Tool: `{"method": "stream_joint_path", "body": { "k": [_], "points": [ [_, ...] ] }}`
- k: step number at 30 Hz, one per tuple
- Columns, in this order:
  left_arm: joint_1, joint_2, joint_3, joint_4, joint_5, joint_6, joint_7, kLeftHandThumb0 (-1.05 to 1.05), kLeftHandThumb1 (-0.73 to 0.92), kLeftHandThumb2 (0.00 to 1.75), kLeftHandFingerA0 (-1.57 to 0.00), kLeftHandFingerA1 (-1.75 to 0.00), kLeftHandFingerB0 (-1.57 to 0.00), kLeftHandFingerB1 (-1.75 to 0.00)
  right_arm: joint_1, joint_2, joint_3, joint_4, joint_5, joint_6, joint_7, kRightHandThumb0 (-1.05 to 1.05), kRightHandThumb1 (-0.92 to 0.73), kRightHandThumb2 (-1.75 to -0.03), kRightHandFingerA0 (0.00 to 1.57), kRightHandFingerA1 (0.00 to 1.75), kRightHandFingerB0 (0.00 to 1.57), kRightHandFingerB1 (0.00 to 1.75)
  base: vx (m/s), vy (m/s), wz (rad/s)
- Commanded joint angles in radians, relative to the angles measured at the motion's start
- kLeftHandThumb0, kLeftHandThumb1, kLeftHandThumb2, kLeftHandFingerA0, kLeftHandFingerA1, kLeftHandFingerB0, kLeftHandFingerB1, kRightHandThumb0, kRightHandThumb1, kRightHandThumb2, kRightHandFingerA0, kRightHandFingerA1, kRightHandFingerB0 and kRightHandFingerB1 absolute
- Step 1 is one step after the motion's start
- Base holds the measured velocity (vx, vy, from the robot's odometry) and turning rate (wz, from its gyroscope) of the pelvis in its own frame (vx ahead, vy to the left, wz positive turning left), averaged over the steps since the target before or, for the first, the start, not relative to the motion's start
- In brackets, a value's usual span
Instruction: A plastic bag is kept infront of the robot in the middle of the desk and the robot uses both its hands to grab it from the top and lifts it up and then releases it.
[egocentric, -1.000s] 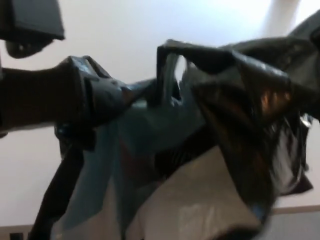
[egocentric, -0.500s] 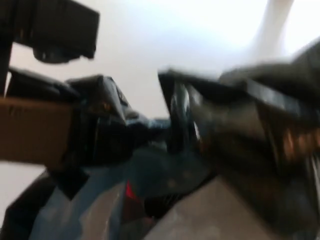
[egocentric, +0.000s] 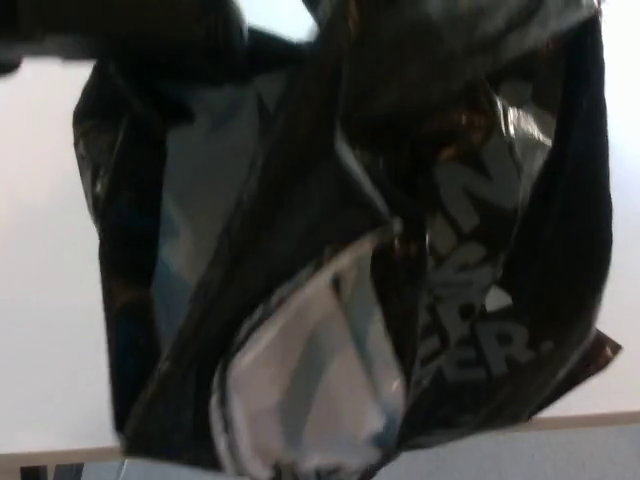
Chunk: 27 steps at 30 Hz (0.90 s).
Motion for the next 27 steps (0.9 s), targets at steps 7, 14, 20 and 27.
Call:
{"method": "stream_joint_path", "body": {
  "k": [7, 14, 20, 27],
  "points": [
    [-0.555, 0.168, -0.241, 0.902, 0.566, 0.893, -0.305, -0.65, 0.42, 0.79, 0.00, -0.10, -0.01, -0.41, -0.615, -0.237, 0.303, 1.335, -0.440, 0.231, -0.122, -0.69, -0.74, -0.65, 0.30, 0.37, 0.09, 0.21, 0.00, 0.000, 0.00],
    [-0.431, 0.273, -0.230, 0.922, 0.518, 0.897, -0.239, -0.62, 0.44, 0.81, -0.02, -0.27, -0.04, -0.43, -0.517, -0.325, 0.307, 1.366, -0.392, 0.163, -0.075, -0.70, -0.66, -0.93, 0.37, 0.50, 0.12, 0.40, 0.00, 0.000, 0.00],
    [-0.275, 0.361, -0.173, 0.956, 0.392, 0.844, -0.167, -0.33, 0.46, 0.99, 0.00, -0.51, 0.00, -0.47, -0.467, -0.376, 0.430, 1.408, -0.462, 0.101, 0.020, -0.75, -0.62, -0.93, 0.30, 0.49, 0.14, 0.40, 0.00, 0.000, 0.00],
    [0.003, 0.413, -0.059, 1.039, 0.168, 0.641, 0.003, -0.52, 0.64, 0.60, -0.23, -0.39, -0.22, -0.31, -0.359, -0.418, 0.441, 1.381, -0.406, 0.018, 0.106, -0.82, -0.77, -0.64, 0.19, 0.35, 0.17, 0.28, 0.00, 0.000, 0.00]
  ]
}}
